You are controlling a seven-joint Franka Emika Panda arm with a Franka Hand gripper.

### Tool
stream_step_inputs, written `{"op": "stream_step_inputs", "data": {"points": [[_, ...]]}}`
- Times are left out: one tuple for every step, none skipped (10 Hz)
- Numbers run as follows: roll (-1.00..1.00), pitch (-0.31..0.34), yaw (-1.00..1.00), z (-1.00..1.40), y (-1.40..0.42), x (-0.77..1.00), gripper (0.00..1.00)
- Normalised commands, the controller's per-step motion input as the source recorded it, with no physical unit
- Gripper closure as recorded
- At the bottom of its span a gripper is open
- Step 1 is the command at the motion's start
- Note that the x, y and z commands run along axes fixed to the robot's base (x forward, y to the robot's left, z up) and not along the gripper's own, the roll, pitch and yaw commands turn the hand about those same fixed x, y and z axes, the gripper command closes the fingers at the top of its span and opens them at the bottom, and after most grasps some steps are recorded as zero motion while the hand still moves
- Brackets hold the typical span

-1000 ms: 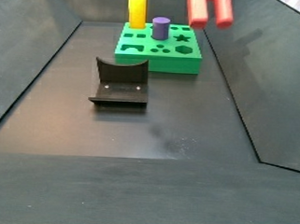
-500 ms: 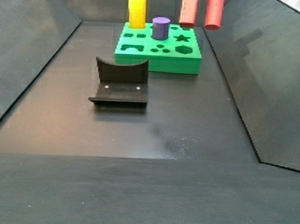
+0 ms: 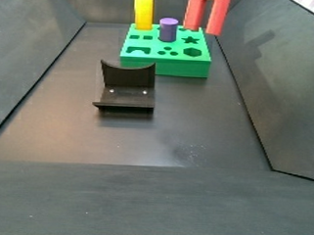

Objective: Pick up the square-circle object. Move up. Place the square-circle object on the fixture. Regrasp the square-circle object. Rotate the square-circle object. Move to above the board. Insert the square-circle object.
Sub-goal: Rotate the square-circle object.

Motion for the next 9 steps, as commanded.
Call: {"op": "stream_step_inputs", "data": {"points": [[-0.96,0.471,-1.0,0.02,0.01,0.01,1.0],[-1.0,0.567,-1.0,0.03,0.02,0.02,1.0],[-0.81,0.535,-0.78,0.03,0.02,0.03,1.0],[-0.59,0.457,-0.53,0.03,0.02,0.06,1.0],[-0.33,0.324,-0.27,0.01,0.01,0.09,1.0],[-0.21,0.222,-0.14,-0.01,0.02,0.08,1.0],[-0.02,0.025,-1.0,0.0,0.01,0.04,1.0],[-0.02,0.016,-1.0,0.0,0.01,0.01,1.0],[-0.02,0.017,-1.0,0.0,0.01,0.01,1.0]]}}
